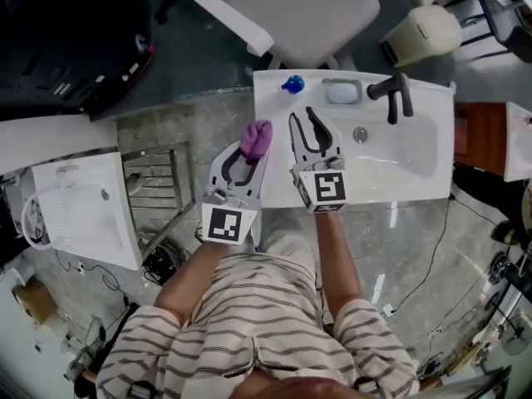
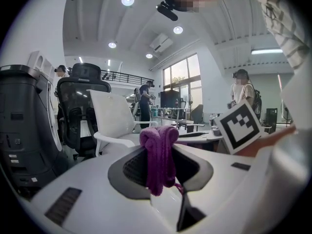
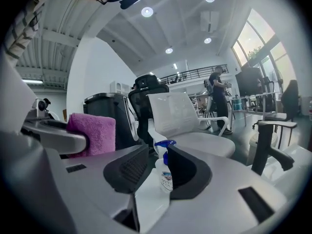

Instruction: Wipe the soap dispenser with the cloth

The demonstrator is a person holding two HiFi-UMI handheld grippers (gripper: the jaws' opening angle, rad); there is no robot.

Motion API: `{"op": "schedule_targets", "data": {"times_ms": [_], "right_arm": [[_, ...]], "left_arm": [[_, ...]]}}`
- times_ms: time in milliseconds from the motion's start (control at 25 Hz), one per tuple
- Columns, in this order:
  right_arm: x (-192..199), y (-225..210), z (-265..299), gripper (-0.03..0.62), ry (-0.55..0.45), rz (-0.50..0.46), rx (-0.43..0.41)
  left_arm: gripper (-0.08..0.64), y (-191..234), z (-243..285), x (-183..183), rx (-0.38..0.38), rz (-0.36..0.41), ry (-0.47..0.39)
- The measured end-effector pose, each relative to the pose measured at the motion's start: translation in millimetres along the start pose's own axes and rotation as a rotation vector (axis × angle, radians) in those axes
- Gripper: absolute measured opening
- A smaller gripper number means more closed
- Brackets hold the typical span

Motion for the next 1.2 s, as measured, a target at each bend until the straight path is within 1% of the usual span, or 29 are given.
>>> {"op": "schedule_targets", "data": {"times_ms": [120,400,800,960,1040,1080,1200], "right_arm": [[9.0,-10.1,13.5,0.126,0.013,-0.03,0.008],[23.3,-23.8,37.9,0.14,0.044,-0.065,0.017],[27.4,-29.1,63.8,0.15,0.037,-0.089,0.013],[30.5,-33.0,72.9,0.147,0.058,-0.092,0.025],[29.3,-34.4,73.8,0.121,0.063,-0.096,0.029],[28.9,-34.5,73.6,0.135,0.066,-0.096,0.031],[29.0,-34.6,71.8,0.133,0.084,-0.086,0.041]], "left_arm": [[0.115,0.1,2.4,5.0,-0.006,0.001,0.005],[0.115,-0.3,5.1,15.0,-0.015,-0.015,0.03],[0.115,0.9,9.0,20.2,-0.021,-0.016,0.046],[0.115,0.4,11.5,19.5,-0.01,-0.023,0.048],[0.115,0.9,11.9,18.8,-0.008,-0.028,0.047],[0.115,1.4,11.2,18.4,-0.01,-0.027,0.044],[0.115,2.5,7.0,18.6,-0.014,-0.024,0.043]]}}
Point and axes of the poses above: the fingertips, and each gripper's own axes: z forward along the fingers, y to its left, x out of its underside, the point moved 5 cm from there along -z, backward along the fingers, and after that the axes turned 10 degrees about z, right-handed, at the moved point
